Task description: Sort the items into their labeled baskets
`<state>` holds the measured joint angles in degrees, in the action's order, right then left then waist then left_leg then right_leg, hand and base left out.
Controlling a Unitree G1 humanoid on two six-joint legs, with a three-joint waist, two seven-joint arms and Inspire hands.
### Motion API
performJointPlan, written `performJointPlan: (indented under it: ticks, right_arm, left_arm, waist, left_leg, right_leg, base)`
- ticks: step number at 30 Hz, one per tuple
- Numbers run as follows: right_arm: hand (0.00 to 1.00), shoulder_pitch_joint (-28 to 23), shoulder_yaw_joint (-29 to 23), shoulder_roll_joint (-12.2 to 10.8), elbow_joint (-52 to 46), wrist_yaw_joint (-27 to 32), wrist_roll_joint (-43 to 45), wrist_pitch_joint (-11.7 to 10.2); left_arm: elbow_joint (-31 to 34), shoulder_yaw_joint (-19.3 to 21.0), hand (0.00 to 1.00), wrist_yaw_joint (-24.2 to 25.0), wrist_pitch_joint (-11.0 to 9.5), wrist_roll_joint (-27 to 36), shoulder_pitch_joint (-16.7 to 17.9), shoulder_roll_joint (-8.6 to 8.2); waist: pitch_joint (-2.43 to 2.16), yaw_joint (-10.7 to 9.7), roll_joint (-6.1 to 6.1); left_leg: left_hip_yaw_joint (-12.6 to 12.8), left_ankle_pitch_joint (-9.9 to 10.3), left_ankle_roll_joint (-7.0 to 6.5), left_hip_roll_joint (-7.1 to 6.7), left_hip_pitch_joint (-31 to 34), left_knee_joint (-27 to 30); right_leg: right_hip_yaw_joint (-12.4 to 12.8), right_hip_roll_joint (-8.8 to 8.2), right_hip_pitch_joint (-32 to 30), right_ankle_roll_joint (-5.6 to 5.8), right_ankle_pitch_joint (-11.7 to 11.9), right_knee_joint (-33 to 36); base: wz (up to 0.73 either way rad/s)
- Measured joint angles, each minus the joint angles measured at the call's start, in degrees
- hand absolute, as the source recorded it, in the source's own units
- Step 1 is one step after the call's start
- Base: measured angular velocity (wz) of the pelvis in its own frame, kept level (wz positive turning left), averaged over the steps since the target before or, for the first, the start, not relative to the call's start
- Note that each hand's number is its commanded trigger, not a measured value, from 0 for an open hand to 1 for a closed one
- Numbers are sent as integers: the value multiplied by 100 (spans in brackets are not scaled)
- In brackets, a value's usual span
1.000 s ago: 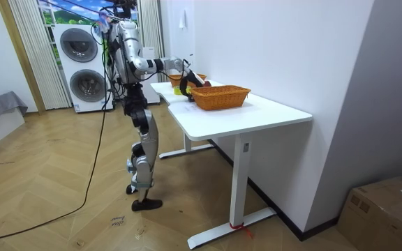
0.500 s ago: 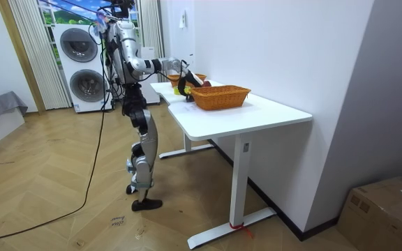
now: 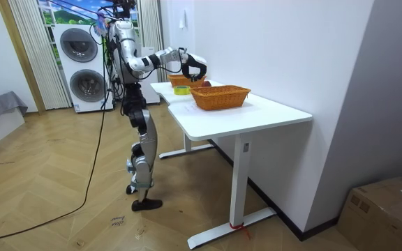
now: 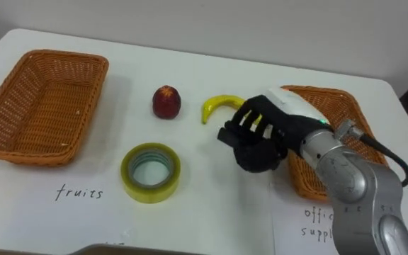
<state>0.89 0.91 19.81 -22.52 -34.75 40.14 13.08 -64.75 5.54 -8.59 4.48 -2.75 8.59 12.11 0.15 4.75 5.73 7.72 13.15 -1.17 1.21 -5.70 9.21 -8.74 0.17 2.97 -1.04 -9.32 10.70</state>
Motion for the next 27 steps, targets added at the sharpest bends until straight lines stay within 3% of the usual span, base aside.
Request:
performJointPlan:
  ticks: [9,18,27]
  right_arm:
    - [100,0,-76,3,-120,167,-183,-143]
    - [100,0,-543,3,-323,560,-491,-305]
    - [100,-49,-778,5,-317,907,-406,-373]
  left_arm:
    - [-14,47,0,32,-15,-7,3,-7]
    - [-20,297,0,77,-43,7,8,-53]
    - [-16,416,0,152,-119,-25,75,-89]
  waist:
    - [7,-18,-6]
    - [1,-59,1]
    - [3,-198,-1]
  left_leg:
    - [-1,0,0,4,1,8]
    - [5,0,0,5,-2,13]
    - [6,2,0,13,10,10]
  right_leg:
    - [-39,-2,-6,0,0,-4]
    - [-52,-6,4,1,0,-4]
    - [-55,-8,-2,1,1,3]
  base:
    - [0]
    - [0]
    - [0]
